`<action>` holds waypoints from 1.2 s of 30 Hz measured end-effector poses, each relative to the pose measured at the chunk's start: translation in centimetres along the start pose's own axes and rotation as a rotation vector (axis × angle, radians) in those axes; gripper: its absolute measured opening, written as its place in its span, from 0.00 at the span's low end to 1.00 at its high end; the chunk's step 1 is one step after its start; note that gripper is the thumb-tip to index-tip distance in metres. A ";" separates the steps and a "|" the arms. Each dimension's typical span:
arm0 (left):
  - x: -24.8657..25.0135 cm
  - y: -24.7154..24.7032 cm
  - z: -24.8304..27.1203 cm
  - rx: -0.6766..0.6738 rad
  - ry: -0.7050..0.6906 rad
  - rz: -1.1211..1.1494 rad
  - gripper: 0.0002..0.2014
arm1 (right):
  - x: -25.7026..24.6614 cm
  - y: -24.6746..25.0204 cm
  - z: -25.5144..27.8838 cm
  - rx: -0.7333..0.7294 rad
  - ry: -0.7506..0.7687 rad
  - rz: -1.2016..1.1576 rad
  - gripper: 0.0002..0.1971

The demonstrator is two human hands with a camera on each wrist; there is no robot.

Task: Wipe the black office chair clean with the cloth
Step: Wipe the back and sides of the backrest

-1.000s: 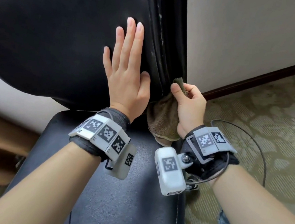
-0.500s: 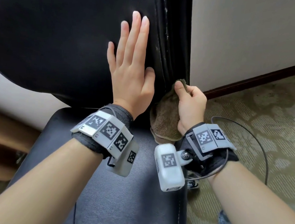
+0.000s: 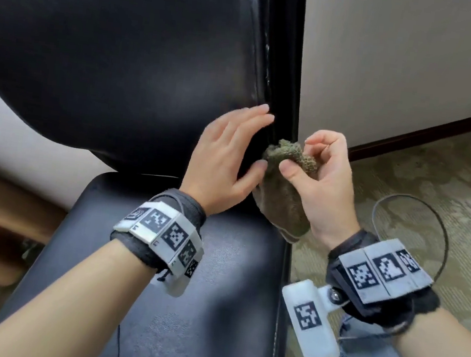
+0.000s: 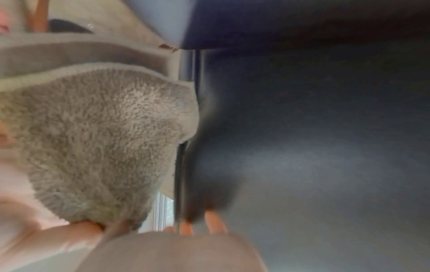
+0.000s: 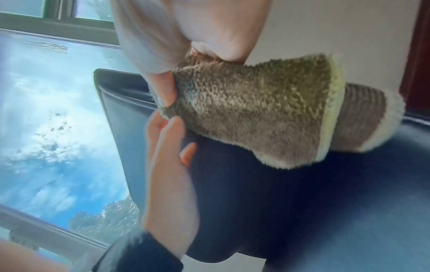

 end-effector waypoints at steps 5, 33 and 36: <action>0.0 -1.9 1.4 -0.235 0.226 0.517 0.16 | -3.0 -1.2 0.5 -0.218 0.018 -0.016 0.20; -0.9 -2.6 11.7 -0.438 0.729 1.099 0.32 | -2.6 -6.0 3.9 -0.552 -0.489 -0.079 0.10; 1.3 -3.1 11.4 -0.410 0.694 1.359 0.27 | -1.9 -8.0 5.2 -0.649 -0.547 -0.211 0.16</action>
Point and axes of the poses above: each hand's wrist, its own z-axis away from the middle knuckle, its own y-axis out of the back of the hand, x = y × z, the point moved 10 cm from there along -z, towards the middle knuckle, and after that the axes turned 10 degrees about -x, right-handed, at the moved point
